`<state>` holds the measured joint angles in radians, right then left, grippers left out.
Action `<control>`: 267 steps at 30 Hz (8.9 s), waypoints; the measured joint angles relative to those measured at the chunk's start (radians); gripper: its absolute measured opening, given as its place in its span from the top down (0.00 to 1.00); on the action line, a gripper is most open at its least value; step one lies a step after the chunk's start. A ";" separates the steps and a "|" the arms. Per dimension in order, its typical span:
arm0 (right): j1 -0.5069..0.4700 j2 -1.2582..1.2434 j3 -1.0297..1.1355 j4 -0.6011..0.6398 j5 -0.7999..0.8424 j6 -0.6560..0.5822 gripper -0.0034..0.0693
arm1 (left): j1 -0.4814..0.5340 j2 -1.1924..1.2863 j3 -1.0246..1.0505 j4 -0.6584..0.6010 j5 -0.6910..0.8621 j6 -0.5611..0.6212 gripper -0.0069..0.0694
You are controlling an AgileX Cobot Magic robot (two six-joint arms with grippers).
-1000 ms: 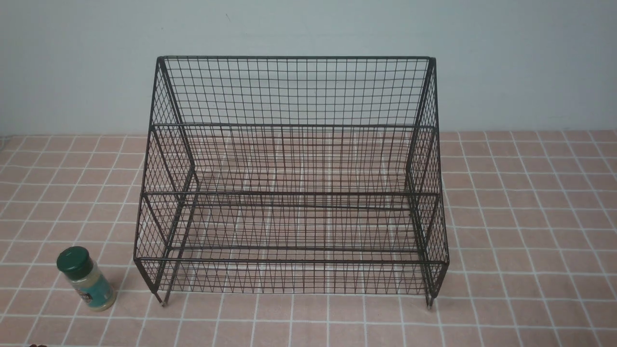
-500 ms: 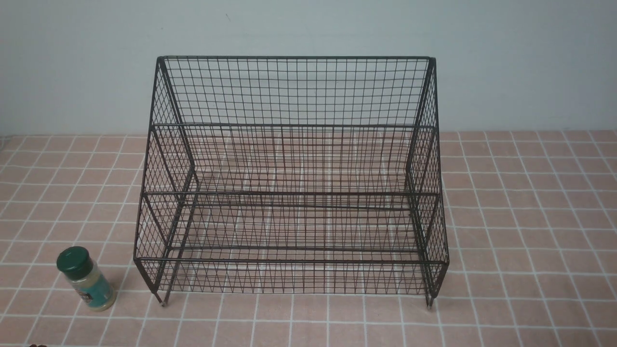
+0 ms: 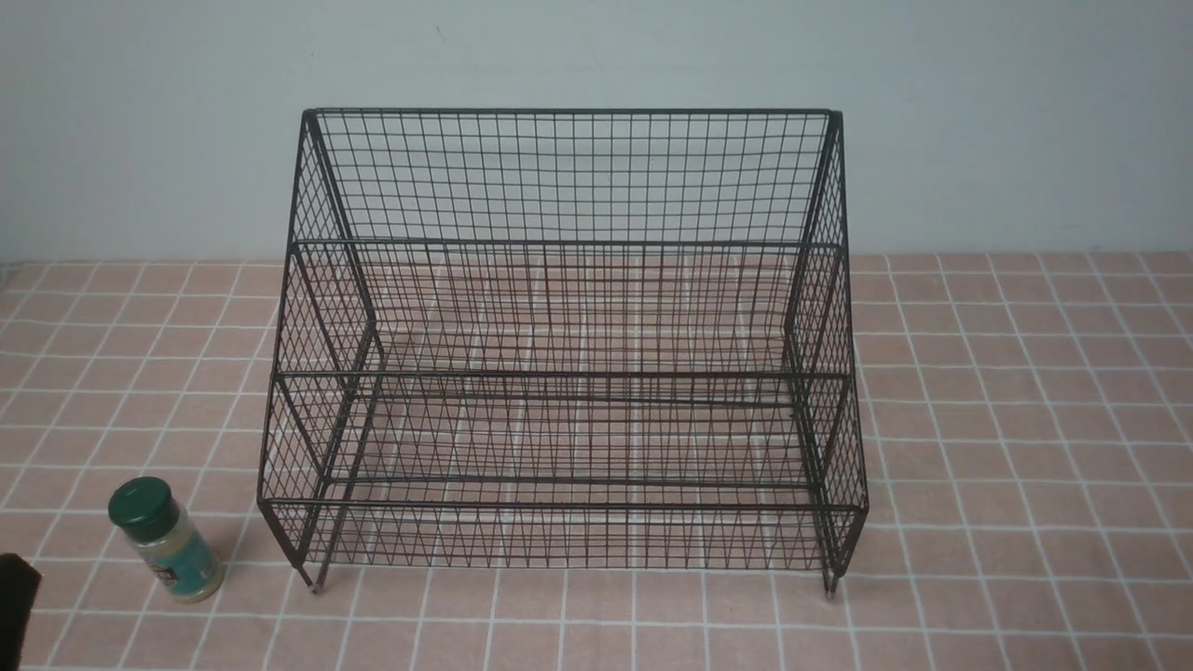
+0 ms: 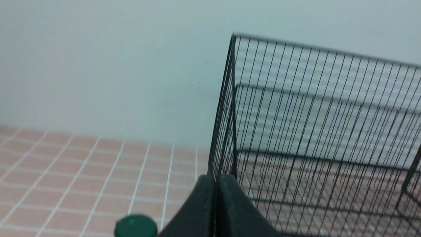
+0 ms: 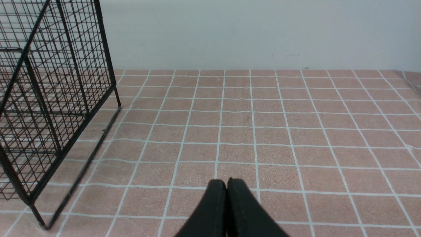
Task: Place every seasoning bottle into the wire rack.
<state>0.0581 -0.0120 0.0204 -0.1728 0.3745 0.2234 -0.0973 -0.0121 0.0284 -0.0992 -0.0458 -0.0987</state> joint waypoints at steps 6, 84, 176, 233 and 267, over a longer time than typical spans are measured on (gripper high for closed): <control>0.000 0.000 0.000 0.000 0.000 0.000 0.97 | 0.000 0.030 0.000 -0.003 -0.253 0.063 0.92; 0.000 0.000 0.000 0.000 0.000 0.000 0.97 | 0.000 1.750 -0.152 -0.152 -1.092 0.038 0.48; 0.000 0.000 0.000 0.000 0.000 0.000 0.97 | -0.408 1.355 -0.672 0.350 -0.069 -0.179 0.48; 0.000 0.000 0.000 0.000 0.000 0.000 0.97 | -0.408 1.375 -0.685 0.350 -0.008 -0.187 0.32; 0.000 0.000 0.000 0.000 0.000 0.000 0.97 | -0.408 -0.010 -0.687 0.342 0.851 -0.197 0.92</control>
<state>0.0581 -0.0120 0.0204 -0.1728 0.3745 0.2234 -0.5050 -0.0217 -0.6590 0.2425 0.8049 -0.2952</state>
